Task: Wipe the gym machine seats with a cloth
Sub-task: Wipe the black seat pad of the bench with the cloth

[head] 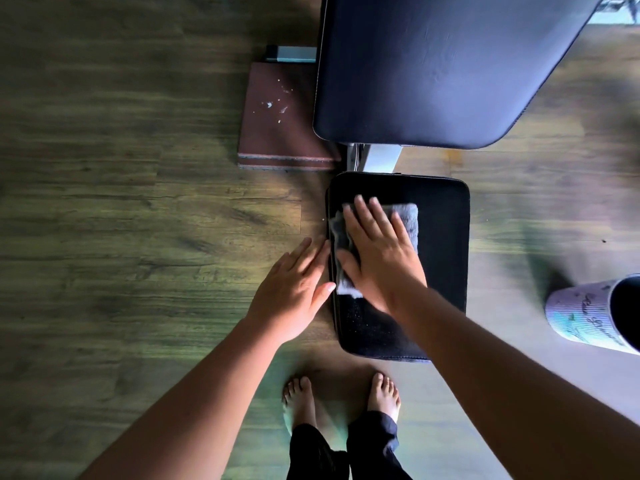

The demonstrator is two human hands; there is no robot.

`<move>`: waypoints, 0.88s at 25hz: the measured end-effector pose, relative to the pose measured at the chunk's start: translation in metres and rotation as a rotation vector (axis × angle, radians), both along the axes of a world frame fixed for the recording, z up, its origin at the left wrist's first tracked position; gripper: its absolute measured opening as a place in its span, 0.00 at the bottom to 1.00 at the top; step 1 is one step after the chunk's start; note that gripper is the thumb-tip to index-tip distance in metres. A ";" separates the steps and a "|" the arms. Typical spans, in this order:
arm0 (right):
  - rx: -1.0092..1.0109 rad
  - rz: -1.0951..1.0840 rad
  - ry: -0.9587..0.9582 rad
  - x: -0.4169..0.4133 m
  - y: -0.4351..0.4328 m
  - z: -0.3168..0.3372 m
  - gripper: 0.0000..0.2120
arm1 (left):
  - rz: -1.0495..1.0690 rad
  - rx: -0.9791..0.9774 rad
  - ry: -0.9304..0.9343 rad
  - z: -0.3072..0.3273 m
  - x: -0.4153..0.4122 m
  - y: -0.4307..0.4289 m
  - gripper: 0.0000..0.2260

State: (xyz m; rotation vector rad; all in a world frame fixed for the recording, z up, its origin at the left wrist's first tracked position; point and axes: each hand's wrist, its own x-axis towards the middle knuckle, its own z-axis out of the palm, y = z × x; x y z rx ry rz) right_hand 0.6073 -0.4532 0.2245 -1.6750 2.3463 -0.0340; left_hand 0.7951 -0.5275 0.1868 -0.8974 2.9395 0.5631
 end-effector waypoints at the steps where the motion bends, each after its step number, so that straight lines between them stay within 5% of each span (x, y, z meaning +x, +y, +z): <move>1: 0.021 0.034 -0.004 0.010 0.022 0.003 0.33 | 0.000 0.004 0.014 0.000 0.001 0.002 0.29; 10: 0.017 -0.116 -0.003 -0.025 -0.036 -0.008 0.35 | -0.009 0.021 0.000 -0.003 0.009 0.011 0.30; 17: 0.019 0.034 -0.020 0.036 0.080 0.002 0.35 | -0.019 0.043 -0.006 0.000 0.015 0.023 0.30; 22: 0.039 -0.102 -0.012 -0.005 0.010 -0.003 0.34 | 0.004 0.059 -0.012 0.004 0.014 0.025 0.30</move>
